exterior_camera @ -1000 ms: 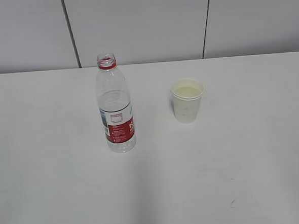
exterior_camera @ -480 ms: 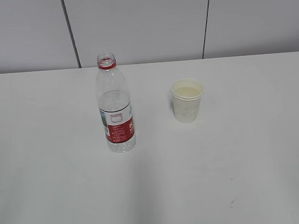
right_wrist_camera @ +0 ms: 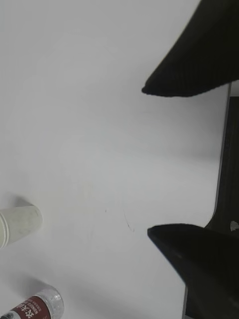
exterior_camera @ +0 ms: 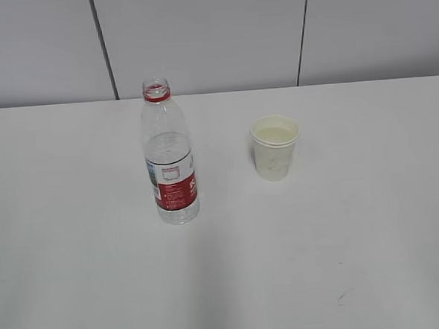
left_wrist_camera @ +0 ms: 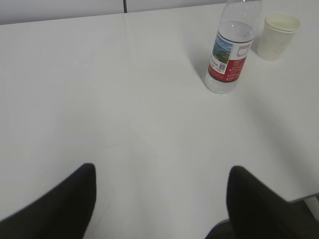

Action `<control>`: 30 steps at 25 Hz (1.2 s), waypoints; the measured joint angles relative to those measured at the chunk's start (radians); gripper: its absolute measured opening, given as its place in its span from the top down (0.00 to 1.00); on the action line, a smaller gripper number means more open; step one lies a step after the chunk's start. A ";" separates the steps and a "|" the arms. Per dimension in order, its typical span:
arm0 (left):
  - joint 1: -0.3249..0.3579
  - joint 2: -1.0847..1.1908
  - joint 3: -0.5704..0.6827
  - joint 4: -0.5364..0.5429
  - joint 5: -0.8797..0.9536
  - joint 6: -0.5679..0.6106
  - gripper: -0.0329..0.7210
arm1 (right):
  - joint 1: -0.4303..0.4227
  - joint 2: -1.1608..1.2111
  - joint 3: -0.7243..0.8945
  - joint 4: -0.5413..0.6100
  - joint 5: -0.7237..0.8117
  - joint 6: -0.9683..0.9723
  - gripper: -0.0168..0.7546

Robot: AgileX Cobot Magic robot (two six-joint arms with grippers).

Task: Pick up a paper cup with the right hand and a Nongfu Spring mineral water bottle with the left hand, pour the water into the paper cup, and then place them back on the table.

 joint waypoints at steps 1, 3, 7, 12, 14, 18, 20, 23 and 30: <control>0.000 0.000 0.000 0.000 0.000 0.000 0.29 | 0.000 0.000 0.000 0.000 0.000 0.002 0.22; 0.000 0.000 0.000 0.000 0.000 0.000 0.29 | 0.000 0.000 0.000 0.000 0.000 0.003 0.22; 0.000 0.000 0.000 0.000 0.000 0.000 0.29 | 0.000 0.000 0.000 0.000 0.000 0.003 0.22; 0.000 0.000 0.000 0.000 0.000 0.000 0.29 | 0.000 0.000 0.000 0.000 0.000 0.003 0.22; 0.000 0.000 0.000 0.000 0.000 0.000 0.29 | 0.000 0.000 0.000 0.000 0.000 0.003 0.22; 0.000 0.000 0.000 0.000 0.000 0.000 0.29 | 0.000 0.000 0.000 0.000 0.000 0.003 0.22; 0.000 0.000 0.000 0.000 0.000 0.000 0.29 | 0.000 0.000 0.000 0.000 0.000 0.003 0.22; 0.000 0.000 0.000 0.000 0.000 0.000 0.29 | 0.000 0.000 0.000 0.000 0.002 0.003 0.22; 0.000 0.000 0.000 0.000 0.000 0.000 0.29 | 0.000 0.000 0.000 0.001 0.002 0.003 0.22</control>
